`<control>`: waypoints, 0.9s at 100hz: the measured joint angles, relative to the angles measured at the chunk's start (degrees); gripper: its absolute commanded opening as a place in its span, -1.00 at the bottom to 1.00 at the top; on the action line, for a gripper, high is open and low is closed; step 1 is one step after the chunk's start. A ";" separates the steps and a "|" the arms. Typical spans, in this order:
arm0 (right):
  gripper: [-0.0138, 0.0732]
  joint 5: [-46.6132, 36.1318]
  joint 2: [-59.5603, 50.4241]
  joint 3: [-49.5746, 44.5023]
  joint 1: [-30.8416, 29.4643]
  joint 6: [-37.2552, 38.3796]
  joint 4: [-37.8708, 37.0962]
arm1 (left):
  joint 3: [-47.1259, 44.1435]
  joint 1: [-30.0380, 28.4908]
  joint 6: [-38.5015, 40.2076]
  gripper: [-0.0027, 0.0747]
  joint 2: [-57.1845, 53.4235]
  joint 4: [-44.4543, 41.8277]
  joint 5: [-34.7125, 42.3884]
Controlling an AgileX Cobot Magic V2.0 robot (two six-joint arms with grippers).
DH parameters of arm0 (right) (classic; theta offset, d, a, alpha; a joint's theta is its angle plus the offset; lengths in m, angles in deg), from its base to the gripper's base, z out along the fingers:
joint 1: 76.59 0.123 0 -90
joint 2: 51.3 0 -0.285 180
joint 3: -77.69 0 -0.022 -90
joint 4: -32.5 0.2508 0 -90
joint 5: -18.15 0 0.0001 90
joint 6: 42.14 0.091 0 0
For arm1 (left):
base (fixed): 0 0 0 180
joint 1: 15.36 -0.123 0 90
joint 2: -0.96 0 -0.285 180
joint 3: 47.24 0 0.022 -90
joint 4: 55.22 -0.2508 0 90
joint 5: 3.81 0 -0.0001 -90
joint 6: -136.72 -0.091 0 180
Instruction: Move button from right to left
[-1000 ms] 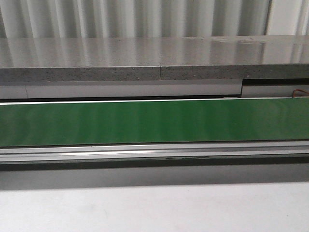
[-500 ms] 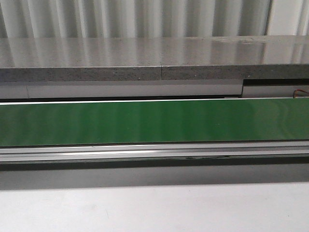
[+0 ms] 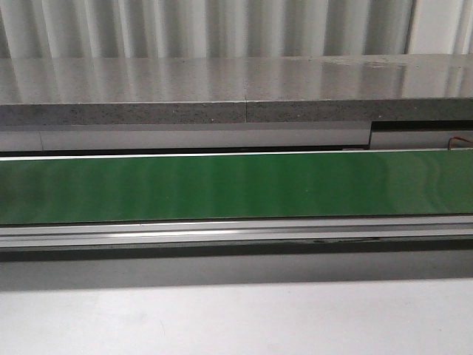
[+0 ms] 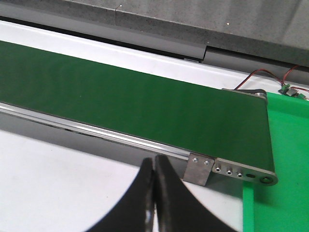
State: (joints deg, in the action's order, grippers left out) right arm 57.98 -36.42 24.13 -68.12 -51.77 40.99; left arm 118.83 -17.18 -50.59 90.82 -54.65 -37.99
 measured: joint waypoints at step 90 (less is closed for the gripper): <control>-0.84 0.00 0.00 0.00 0.00 0.00 0.00 | -31.34 6.86 0.19 -0.98 -46.72 8.60 13.04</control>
State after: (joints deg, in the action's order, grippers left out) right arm 57.98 -36.42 24.13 -68.12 -51.77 40.99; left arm 87.50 -10.32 -50.40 44.10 -46.05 -24.96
